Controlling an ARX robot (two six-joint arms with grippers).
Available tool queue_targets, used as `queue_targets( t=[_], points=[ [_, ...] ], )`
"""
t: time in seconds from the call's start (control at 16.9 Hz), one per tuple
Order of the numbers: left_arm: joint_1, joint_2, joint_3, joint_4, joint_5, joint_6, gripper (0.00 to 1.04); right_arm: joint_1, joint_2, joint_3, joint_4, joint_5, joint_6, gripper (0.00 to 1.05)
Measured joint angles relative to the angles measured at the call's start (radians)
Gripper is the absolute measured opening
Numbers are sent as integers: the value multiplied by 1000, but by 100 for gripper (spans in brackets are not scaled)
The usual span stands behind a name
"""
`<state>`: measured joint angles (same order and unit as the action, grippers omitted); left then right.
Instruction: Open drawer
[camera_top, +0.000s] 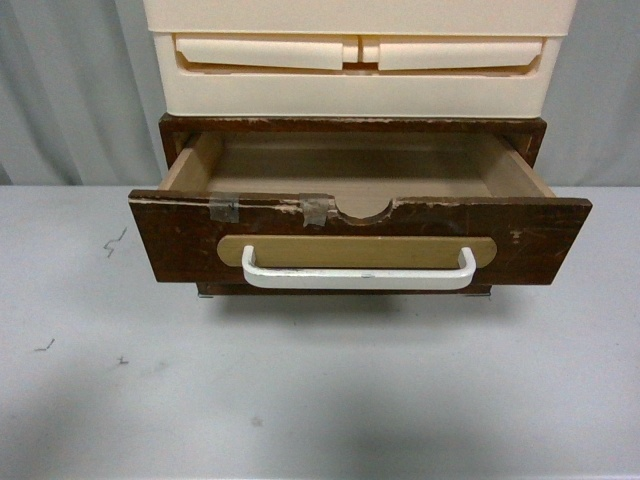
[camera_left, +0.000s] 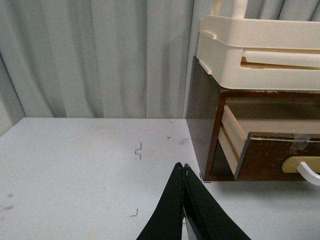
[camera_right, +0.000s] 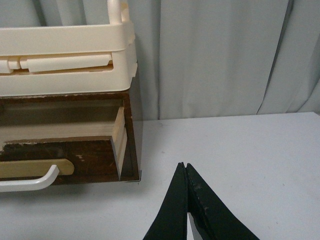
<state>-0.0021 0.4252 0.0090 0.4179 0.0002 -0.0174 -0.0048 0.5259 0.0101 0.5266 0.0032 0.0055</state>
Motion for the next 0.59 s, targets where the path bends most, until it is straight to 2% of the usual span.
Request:
queue_targets(
  t=[0.18,0.3,0.47,0.53,0.59],
  points=[
    [0,-84,0,-76,0,0,2,0,-91,0,-97,0,0,2],
    [0,-208,0,-198,0,0,2,0,-252,0,-250,0,0,2],
    [0,-254,0,-246,0,0,2,0,-311,0,-310,0,0,2],
    [0,-331,1,-367,0,0,2,0,-327,0,-324,0,0,2],
    [0,-372,0,-419,3,0,2,0,-334,0,-333,0,0,2]
  ],
)
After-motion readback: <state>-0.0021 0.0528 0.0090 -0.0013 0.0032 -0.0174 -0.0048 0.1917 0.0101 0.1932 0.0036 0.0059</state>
